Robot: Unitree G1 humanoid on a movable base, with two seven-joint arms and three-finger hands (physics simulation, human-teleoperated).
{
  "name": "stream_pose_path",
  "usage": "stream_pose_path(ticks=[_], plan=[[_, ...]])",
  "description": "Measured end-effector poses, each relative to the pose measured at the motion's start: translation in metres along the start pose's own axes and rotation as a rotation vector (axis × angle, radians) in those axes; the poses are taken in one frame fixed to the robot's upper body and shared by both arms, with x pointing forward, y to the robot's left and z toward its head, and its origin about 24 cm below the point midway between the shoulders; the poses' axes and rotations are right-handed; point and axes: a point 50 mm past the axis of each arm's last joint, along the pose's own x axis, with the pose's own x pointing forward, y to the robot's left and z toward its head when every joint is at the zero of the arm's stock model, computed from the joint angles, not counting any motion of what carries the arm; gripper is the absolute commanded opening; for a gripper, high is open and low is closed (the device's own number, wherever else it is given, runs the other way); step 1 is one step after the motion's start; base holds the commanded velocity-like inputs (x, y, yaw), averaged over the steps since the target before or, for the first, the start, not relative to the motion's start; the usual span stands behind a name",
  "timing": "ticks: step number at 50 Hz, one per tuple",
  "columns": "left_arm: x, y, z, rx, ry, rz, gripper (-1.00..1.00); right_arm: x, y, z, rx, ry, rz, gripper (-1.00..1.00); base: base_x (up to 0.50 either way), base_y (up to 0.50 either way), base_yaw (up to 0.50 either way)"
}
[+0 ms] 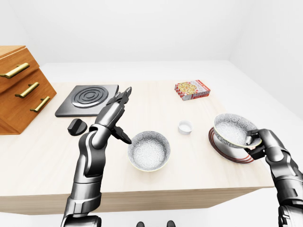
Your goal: Pick the akita bowl from table center and place it on the plate.
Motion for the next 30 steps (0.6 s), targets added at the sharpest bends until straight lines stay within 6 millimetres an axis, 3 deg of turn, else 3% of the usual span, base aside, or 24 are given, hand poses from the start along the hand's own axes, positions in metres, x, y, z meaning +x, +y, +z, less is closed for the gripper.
stream_pose_path(ticks=[15, 16, 18, 19, 30], plan=[[-0.001, 0.0, 0.0, 0.001, 0.0, -0.001, 1.0, -0.001, 0.003, -0.016, -0.011, 0.063, -0.003, -1.0, 0.0, 0.0, 0.0], [-0.001, 0.0, 0.0, 0.001, -0.001, -0.001, 1.0, -0.001, 0.003, -0.017, -0.011, 0.068, -0.002, -0.68, 0.0, 0.0, 0.0], [-0.001, 0.0, 0.0, 0.002, -0.001, -0.001, 1.0, -0.002, 0.002, -0.02, -0.011, 0.077, -0.006, 0.93, 0.0, 0.0, 0.0], [-0.001, 0.0, 0.0, 0.002, -0.001, -0.002, 1.0, -0.002, 0.002, -0.021, -0.011, 0.081, -0.009, 1.0, 0.0, 0.0, 0.0], [-0.001, 0.0, 0.001, 0.003, -0.003, -0.003, 1.0, -0.003, 0.0, -0.025, -0.009, 0.091, -0.022, 1.0, 0.0, 0.0, 0.0]])
